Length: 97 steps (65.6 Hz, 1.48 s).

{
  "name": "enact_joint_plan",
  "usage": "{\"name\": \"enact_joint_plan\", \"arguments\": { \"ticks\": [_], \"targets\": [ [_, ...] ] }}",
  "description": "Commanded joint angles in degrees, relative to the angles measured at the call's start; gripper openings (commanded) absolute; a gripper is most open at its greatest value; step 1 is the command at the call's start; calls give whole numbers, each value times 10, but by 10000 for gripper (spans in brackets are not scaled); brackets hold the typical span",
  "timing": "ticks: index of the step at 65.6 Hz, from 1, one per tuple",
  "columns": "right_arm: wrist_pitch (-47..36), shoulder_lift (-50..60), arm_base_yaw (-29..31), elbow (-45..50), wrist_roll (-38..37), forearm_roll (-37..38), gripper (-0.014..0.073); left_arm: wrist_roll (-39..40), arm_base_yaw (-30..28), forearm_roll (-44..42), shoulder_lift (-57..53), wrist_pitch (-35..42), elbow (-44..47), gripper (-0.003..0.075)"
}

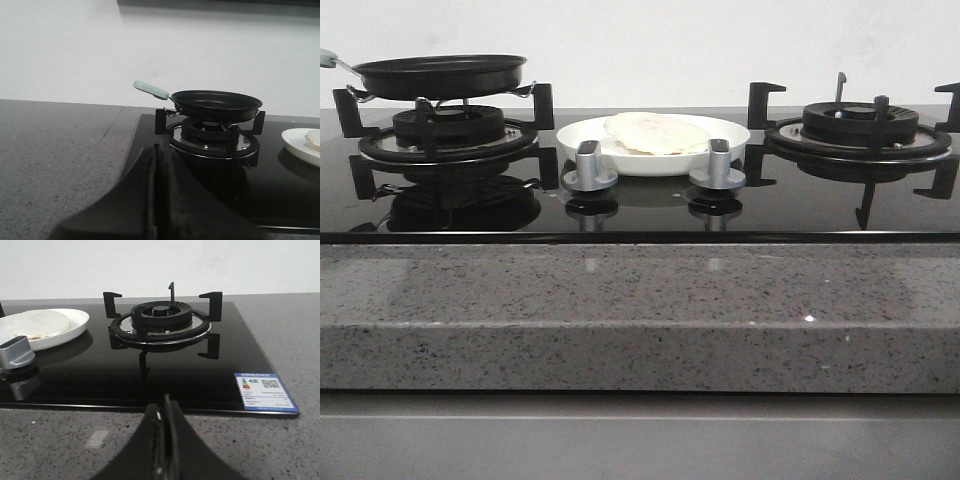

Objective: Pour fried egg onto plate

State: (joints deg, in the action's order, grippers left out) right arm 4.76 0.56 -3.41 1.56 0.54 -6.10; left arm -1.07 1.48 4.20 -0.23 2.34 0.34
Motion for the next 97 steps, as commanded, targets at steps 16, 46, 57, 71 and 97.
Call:
{"name": "enact_joint_plan", "arguments": {
  "ticks": [16, 46, 57, 71, 97],
  "targets": [
    [-57, 11, 0, -5, 7, 23, -111, 5, 0, 0, -8, 50, 3, -20],
    [-86, 11, 7, -5, 7, 26, -111, 5, 0, 0, -8, 50, 3, -20],
    [-86, 11, 18, -5, 7, 26, -111, 5, 0, 0, -8, 50, 3, -20],
    [-86, 11, 25, -5, 7, 26, -111, 5, 0, 0, -8, 50, 3, -20],
    [-86, 11, 25, -5, 7, 26, -111, 5, 0, 0, -8, 50, 3, -20]
  ]
}}
